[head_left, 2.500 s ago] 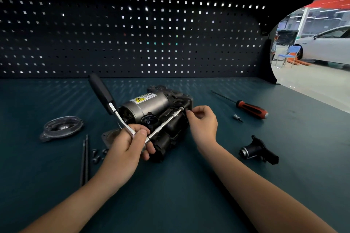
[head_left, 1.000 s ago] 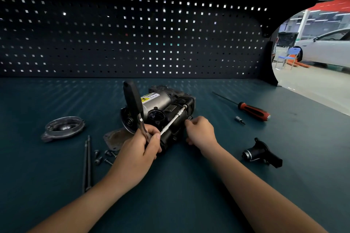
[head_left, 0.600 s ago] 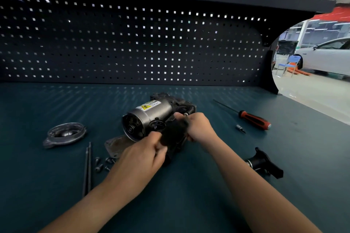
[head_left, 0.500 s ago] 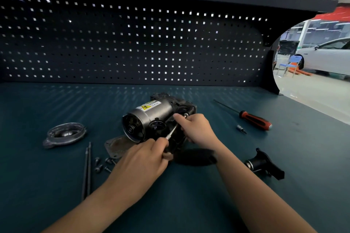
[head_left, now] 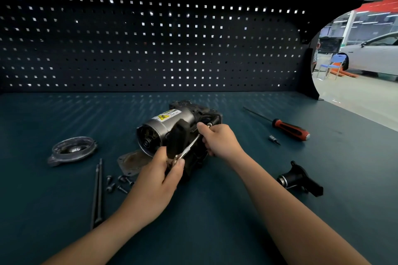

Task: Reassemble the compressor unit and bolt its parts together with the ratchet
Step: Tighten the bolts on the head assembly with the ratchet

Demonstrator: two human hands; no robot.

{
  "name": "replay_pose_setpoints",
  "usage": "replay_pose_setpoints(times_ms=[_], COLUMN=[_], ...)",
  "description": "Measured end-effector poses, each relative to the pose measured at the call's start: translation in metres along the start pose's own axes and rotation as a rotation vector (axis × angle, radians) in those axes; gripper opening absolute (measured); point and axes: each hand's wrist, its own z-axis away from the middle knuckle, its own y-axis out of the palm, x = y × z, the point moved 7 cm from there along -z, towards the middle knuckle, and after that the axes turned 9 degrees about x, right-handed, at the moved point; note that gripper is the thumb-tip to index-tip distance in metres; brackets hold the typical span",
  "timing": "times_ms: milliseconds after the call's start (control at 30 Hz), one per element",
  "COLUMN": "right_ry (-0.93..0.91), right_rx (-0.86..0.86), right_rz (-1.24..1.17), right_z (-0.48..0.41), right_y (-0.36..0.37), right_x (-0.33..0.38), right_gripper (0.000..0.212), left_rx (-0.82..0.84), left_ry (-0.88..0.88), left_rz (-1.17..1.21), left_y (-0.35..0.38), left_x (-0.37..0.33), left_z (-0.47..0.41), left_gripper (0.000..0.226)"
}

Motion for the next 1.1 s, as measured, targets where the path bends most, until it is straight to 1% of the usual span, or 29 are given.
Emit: replay_pose_setpoints(times_ms=[133, 267, 367, 400, 433, 467, 533, 567, 600, 633, 667, 700, 733, 800, 867, 933, 1000, 1033, 1067, 1100], right_ry=[-0.016, -0.037, -0.050, -0.055, -0.063, -0.068, -0.072, -0.074, -0.076, -0.074, -0.067, -0.054, -0.037, 0.028, 0.132, 0.218, 0.260, 0.263, 0.260, 0.245], right_rx=[-0.010, -0.018, -0.049, -0.061, -0.068, -0.068, -0.060, -0.057, -0.054, -0.047, -0.036, -0.029, -0.028, -0.065, -0.123, -0.135, -0.092, -0.078, -0.089, -0.123], right_rz=[0.045, 0.070, 0.107, 0.108, 0.107, 0.113, 0.136, 0.135, 0.124, 0.106, 0.082, 0.042, -0.010, -0.114, -0.239, -0.398, -0.457, -0.459, -0.452, -0.424], right_z=[0.004, 0.005, 0.007, 0.008, 0.008, 0.007, 0.007, 0.007, 0.007, 0.007, 0.007, 0.007, 0.007, 0.006, 0.007, 0.009, 0.011, 0.011, 0.012, 0.010], right_y=[0.001, 0.003, 0.003, 0.003, 0.002, 0.002, 0.003, 0.004, 0.004, 0.005, 0.005, 0.005, 0.005, 0.005, 0.004, 0.005, 0.009, 0.010, 0.008, 0.003], right_x=[0.003, 0.007, 0.007, 0.008, 0.008, 0.008, 0.008, 0.007, 0.006, 0.005, 0.004, 0.001, -0.002, -0.011, -0.022, -0.030, -0.032, -0.032, -0.033, -0.034], right_gripper=[0.049, 0.046, 0.051, 0.052, 0.053, 0.052, 0.050, 0.049, 0.047, 0.045, 0.042, 0.041, 0.041, 0.043, 0.043, 0.039, 0.032, 0.028, 0.027, 0.026], left_rx=[-0.066, -0.090, -0.099, -0.091, -0.065, -0.023, 0.106, 0.149, 0.199, 0.203, 0.147, 0.110, 0.095, -0.030, -0.086, -0.097, -0.133, -0.146, -0.143, -0.133], left_ry=[-0.115, -0.264, -0.364, -0.360, -0.326, -0.257, -0.048, 0.062, 0.159, 0.229, 0.278, 0.264, 0.199, 0.073, -0.057, -0.273, -0.447, -0.485, -0.496, -0.484], left_rz=[0.153, 0.421, 0.605, 0.599, 0.522, 0.359, -0.153, -0.449, -0.686, -0.836, -0.915, -0.917, -0.819, -0.500, -0.199, 0.277, 0.781, 0.923, 0.958, 0.914], left_y=[-0.003, 0.000, 0.003, 0.002, 0.000, -0.002, -0.001, 0.001, 0.007, 0.009, 0.007, 0.003, -0.002, -0.015, -0.015, -0.011, -0.007, -0.006, -0.007, -0.008], left_x=[0.003, 0.012, 0.015, 0.013, 0.010, 0.004, -0.011, -0.021, -0.025, -0.027, -0.029, -0.032, -0.031, -0.024, -0.011, 0.004, 0.010, 0.010, 0.009, 0.008], left_z=[-0.004, -0.005, -0.004, -0.005, -0.006, -0.007, -0.007, -0.004, -0.001, 0.002, 0.003, 0.001, -0.003, -0.008, -0.012, -0.015, -0.016, -0.016, -0.016, -0.016], left_gripper=[0.014, 0.017, 0.018, 0.017, 0.014, 0.011, 0.005, 0.010, 0.017, 0.024, 0.029, 0.030, 0.030, 0.026, 0.015, 0.015, 0.018, 0.020, 0.020, 0.018])
